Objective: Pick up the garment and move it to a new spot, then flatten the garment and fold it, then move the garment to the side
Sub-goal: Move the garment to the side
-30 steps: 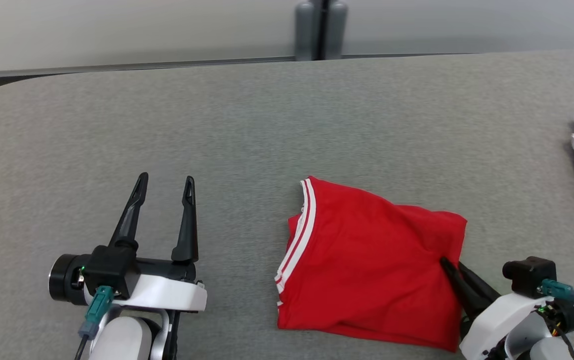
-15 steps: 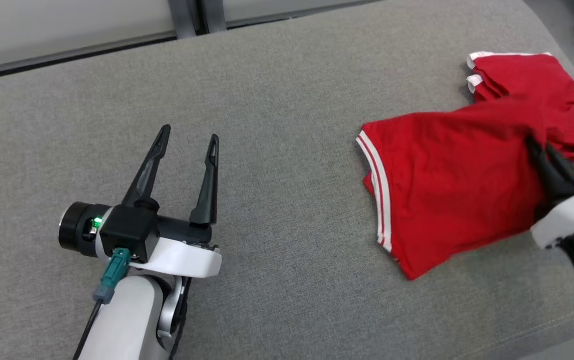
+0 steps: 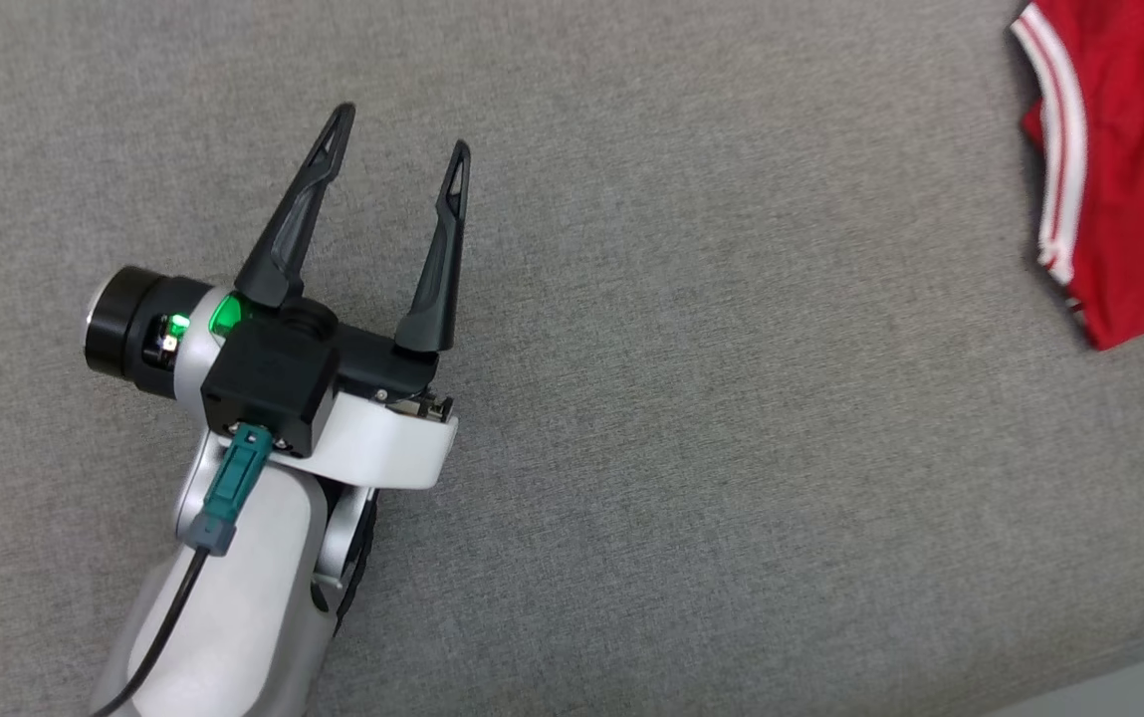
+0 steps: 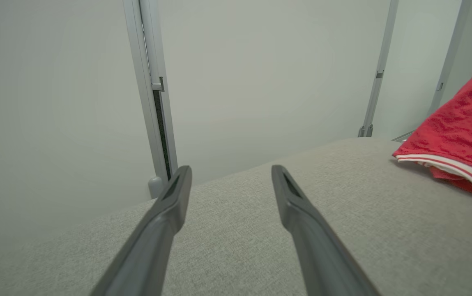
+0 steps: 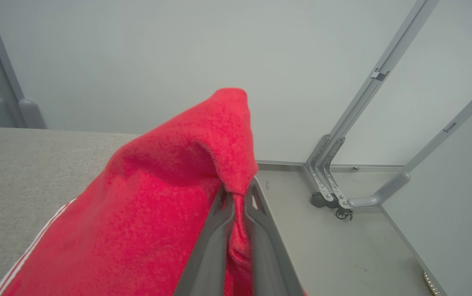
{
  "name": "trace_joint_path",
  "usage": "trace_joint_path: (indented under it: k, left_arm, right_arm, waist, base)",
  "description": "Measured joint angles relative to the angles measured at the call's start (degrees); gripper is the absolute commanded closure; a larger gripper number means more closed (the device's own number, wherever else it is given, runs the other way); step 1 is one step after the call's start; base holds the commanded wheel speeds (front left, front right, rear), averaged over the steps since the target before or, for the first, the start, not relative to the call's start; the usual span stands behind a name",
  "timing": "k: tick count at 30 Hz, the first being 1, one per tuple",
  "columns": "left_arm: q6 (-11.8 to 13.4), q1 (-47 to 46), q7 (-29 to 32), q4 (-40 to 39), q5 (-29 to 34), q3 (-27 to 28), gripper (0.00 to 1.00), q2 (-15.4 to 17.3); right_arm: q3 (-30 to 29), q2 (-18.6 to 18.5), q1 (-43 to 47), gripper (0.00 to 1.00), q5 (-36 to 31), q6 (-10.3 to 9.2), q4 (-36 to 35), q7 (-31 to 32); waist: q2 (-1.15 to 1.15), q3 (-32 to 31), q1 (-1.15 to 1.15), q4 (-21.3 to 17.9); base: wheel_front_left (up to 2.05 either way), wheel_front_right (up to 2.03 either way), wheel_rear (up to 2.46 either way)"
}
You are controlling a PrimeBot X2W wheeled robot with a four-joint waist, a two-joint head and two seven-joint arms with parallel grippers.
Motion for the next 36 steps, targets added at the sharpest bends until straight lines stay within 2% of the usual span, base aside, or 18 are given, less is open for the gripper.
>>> trace_joint_path:
  k: [6, 9, 10, 12, 13, 18, 22, 26, 27, 31, 35, 36]
  left_arm:
    - [-0.5, -4.4, 1.1, -2.2, 1.8, -1.3, 0.0, 0.6]
    - [-0.5, -5.9, 1.6, -2.8, 2.8, -2.1, 0.0, 0.6]
    - [-0.6, -6.1, 1.6, -3.0, 2.8, -2.4, 0.0, 0.6]
    - [-0.6, -6.6, 1.9, -3.4, 3.1, -2.8, 0.0, 0.5]
    - [-0.6, -6.9, 1.9, -3.5, 3.2, -2.8, 0.0, 0.6]
    - [-0.4, -6.9, 1.8, -2.9, 3.0, -2.7, 0.0, 0.8]
    - [0.2, -6.3, 1.5, -1.7, 2.1, -1.2, 0.0, 1.8]
    - [0.8, -4.4, 1.1, -0.6, 1.1, -0.1, 0.0, 2.6]
    - [1.1, -3.2, 1.1, -0.2, 0.7, 0.2, 0.0, 2.7]
    - [1.4, -0.5, 1.0, 0.8, -0.8, 1.0, 0.0, 3.2]
    - [1.6, 2.1, 0.6, 1.9, -2.6, 1.6, 0.0, 3.3]
    - [1.6, 2.1, 0.6, 1.9, -2.6, 1.6, 0.0, 3.3]
  right_arm:
    - [-0.4, -3.5, -6.3, 1.0, 2.0, -0.01, 6.4, -1.6]
    - [0.5, -3.9, -7.9, 1.0, 2.5, 0.0, 9.8, -2.4]
    - [0.6, -4.0, -8.4, 0.92, 2.6, 0.0, 11.5, -2.5]
    - [1.0, -4.0, -9.0, 0.16, 2.9, 0.0, 14.4, -2.6]
    - [1.3, -3.6, -9.3, 0.0, 3.2, -0.01, 15.6, -2.7]
    - [1.0, -0.1, -10.1, 0.0, 6.5, -0.01, 19.1, -3.6]
    - [-0.5, 2.5, -7.8, 0.0, 9.1, -0.01, 17.6, -4.0]
    - [-7.4, 5.2, -2.6, 0.0, 7.8, -0.01, 10.8, -4.2]
    - [-11.3, 7.5, 1.8, 0.0, 5.5, -0.01, 7.0, -4.2]
    - [-18.6, 13.9, 10.0, 0.0, 0.5, -0.01, -1.4, -4.2]
    - [-23.6, 19.9, 17.5, 0.0, -5.4, -0.01, -9.8, -4.3]
    - [-23.6, 19.9, 17.5, 0.0, -5.4, -0.01, -9.8, -4.3]
  waist:
    - [0.0, 6.3, 0.0, 1.1]
    - [0.0, 8.8, 0.0, 1.9]
    - [0.0, 9.5, 0.0, 2.2]
    - [0.0, 10.5, 0.0, 2.9]
    - [0.0, 10.9, 0.0, 3.2]
    - [0.0, 10.7, 0.0, 3.3]
    - [0.0, 9.0, 0.0, 2.5]
    - [0.0, 6.5, 0.0, 1.5]
    - [0.0, 5.0, 0.0, 0.9]
    - [0.0, 1.7, 0.0, -0.3]
    - [0.0, -1.6, 0.0, -1.2]
    - [0.0, -1.6, 0.0, -1.2]
  base:
    - [0.0, 0.0, 0.0]
    - [0.0, 0.0, 0.0]
    - [0.0, 0.0, 0.0]
    - [0.0, 0.0, 0.0]
    - [0.0, 0.0, 0.0]
    - [0.0, 0.0, 0.0]
    - [0.0, 0.0, 0.0]
    - [0.0, 0.0, 0.0]
    - [0.0, 0.0, 0.0]
    - [0.0, 0.0, 0.0]
    - [0.0, 0.0, 0.0]
    - [0.0, 0.0, 0.0]
